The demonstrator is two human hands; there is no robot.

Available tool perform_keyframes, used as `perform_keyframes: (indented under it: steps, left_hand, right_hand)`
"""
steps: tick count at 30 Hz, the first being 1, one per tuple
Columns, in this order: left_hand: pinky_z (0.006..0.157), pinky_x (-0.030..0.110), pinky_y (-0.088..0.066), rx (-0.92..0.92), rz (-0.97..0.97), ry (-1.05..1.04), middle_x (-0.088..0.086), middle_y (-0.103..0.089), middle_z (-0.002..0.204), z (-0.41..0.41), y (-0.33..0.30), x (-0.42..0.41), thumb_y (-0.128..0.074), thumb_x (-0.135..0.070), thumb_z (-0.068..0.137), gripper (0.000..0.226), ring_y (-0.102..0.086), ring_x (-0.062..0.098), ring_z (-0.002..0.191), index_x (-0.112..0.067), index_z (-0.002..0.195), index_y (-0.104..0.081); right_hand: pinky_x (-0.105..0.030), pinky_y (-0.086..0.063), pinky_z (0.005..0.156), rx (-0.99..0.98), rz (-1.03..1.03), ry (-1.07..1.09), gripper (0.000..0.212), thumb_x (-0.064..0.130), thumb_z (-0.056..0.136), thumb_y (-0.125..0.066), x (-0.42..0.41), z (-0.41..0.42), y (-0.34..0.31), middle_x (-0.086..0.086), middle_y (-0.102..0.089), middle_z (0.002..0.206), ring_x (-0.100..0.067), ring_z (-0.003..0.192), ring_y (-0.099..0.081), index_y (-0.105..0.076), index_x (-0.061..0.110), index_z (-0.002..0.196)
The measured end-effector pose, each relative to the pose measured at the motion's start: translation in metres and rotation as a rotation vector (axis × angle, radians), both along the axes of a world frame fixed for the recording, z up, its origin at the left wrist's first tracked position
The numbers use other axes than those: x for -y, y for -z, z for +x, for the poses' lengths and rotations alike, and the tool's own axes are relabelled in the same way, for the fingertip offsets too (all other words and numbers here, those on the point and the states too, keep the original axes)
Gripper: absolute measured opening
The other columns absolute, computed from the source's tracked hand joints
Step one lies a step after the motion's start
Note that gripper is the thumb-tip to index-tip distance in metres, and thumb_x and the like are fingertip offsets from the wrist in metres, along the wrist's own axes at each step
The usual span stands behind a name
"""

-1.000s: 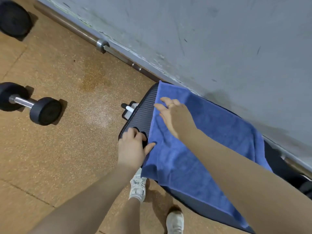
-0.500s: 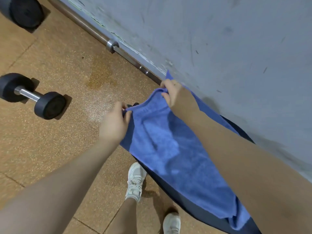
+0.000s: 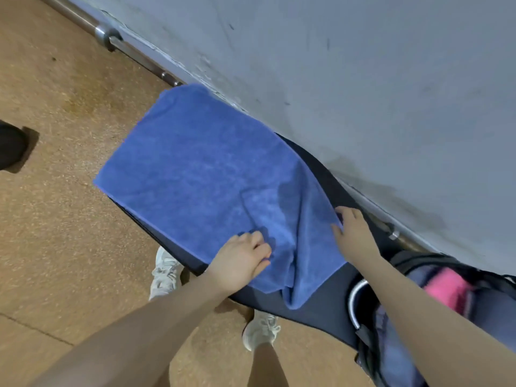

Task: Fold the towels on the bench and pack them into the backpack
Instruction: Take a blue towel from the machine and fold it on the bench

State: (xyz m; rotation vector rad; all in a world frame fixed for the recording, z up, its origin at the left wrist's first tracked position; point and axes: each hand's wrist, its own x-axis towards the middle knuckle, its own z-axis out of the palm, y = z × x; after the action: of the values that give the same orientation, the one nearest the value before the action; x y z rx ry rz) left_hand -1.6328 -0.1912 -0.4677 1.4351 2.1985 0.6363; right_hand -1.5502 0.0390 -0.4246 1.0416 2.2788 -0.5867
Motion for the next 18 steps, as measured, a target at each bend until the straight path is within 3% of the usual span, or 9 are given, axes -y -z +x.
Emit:
perform_keyframes:
  steps: [4, 8, 10, 12, 14, 15, 17, 18]
  left_hand:
    - [0.048, 0.018, -0.04, -0.02, -0.04, 0.089, -0.005, -0.055, 0.066, 0.066, 0.006, -0.029, -0.04, -0.048, 0.072, 0.034, -0.056, 0.014, 0.054, -0.023, 0.062, -0.062]
    - [0.066, 0.029, -0.034, -0.091, -0.233, -0.061, -0.003, -0.059, 0.084, 0.114, 0.012, -0.041, -0.048, -0.068, 0.058, 0.055, -0.049, 0.018, 0.077, -0.02, 0.081, -0.062]
    - [0.072, 0.032, -0.028, -0.144, -0.293, -0.148, 0.002, -0.062, 0.094, 0.133, 0.013, -0.044, -0.071, -0.058, 0.047, 0.062, -0.044, 0.022, 0.085, -0.016, 0.091, -0.058]
    - [0.076, 0.035, -0.029, -0.203, -0.276, -0.247, 0.006, -0.063, 0.097, 0.142, 0.013, -0.045, -0.076, -0.032, 0.052, 0.048, -0.041, 0.024, 0.09, -0.013, 0.092, -0.058]
    - [0.078, 0.034, -0.03, -0.254, -0.238, -0.332, 0.005, -0.065, 0.094, 0.147, 0.008, -0.044, -0.056, -0.021, 0.064, 0.024, -0.041, 0.024, 0.092, -0.011, 0.086, -0.063]
    - [0.079, 0.034, -0.031, -0.235, -0.227, -0.359, 0.005, -0.065, 0.092, 0.147, 0.004, -0.043, -0.048, -0.02, 0.068, 0.024, -0.042, 0.023, 0.093, -0.011, 0.083, -0.064]
    - [0.078, 0.033, -0.034, -0.09, -0.189, -0.403, 0.005, -0.065, 0.087, 0.144, -0.009, -0.042, -0.041, -0.023, 0.072, 0.029, -0.045, 0.022, 0.091, -0.011, 0.086, -0.063]
    - [0.077, 0.034, -0.037, 0.029, -0.186, -0.432, 0.006, -0.065, 0.085, 0.141, -0.02, -0.043, -0.04, -0.024, 0.076, 0.031, -0.049, 0.024, 0.089, -0.011, 0.092, -0.063]
  right_hand:
    - [-0.043, -0.041, 0.098, 0.034, -0.015, 0.051, 0.05, 0.025, 0.096, -0.045, -0.019, 0.046, 0.016, -0.016, -0.031, 0.144, -0.034, 0.123, -0.042, -0.031, 0.005, 0.14]
    - [-0.04, -0.04, 0.087, -0.063, 0.035, 0.051, 0.044, 0.026, 0.091, -0.054, -0.021, 0.062, 0.034, -0.015, -0.05, 0.123, -0.034, 0.116, -0.043, -0.042, 0.005, 0.128]
    - [-0.037, -0.038, 0.075, -0.049, 0.027, 0.057, 0.018, 0.023, 0.089, -0.054, -0.02, 0.066, 0.041, -0.016, -0.056, 0.104, -0.033, 0.104, -0.046, -0.051, 0.009, 0.098]
    - [-0.033, -0.034, 0.065, -0.094, -0.013, 0.077, 0.024, 0.022, 0.089, -0.053, -0.02, 0.068, 0.044, -0.012, -0.051, 0.084, -0.029, 0.084, -0.046, -0.04, 0.015, 0.069]
    - [-0.034, -0.036, 0.061, -0.197, -0.132, 0.238, 0.028, 0.02, 0.088, -0.053, -0.026, 0.07, 0.039, -0.004, -0.045, 0.072, -0.023, 0.071, -0.042, -0.037, 0.015, 0.066]
    - [-0.038, -0.041, 0.063, -0.256, -0.232, 0.366, 0.024, 0.019, 0.089, -0.053, -0.03, 0.071, 0.034, -0.003, -0.044, 0.071, -0.021, 0.071, -0.043, -0.04, 0.013, 0.07]
    - [-0.04, -0.051, 0.069, -0.333, -0.442, 0.585, 0.016, 0.016, 0.091, -0.054, -0.04, 0.072, 0.02, -0.008, -0.048, 0.08, -0.021, 0.076, -0.047, -0.046, 0.012, 0.078]
    - [-0.036, -0.051, 0.065, -0.353, -0.496, 0.625, 0.014, 0.015, 0.091, -0.054, -0.046, 0.072, 0.012, -0.011, -0.048, 0.084, -0.022, 0.076, -0.047, -0.047, 0.013, 0.079]
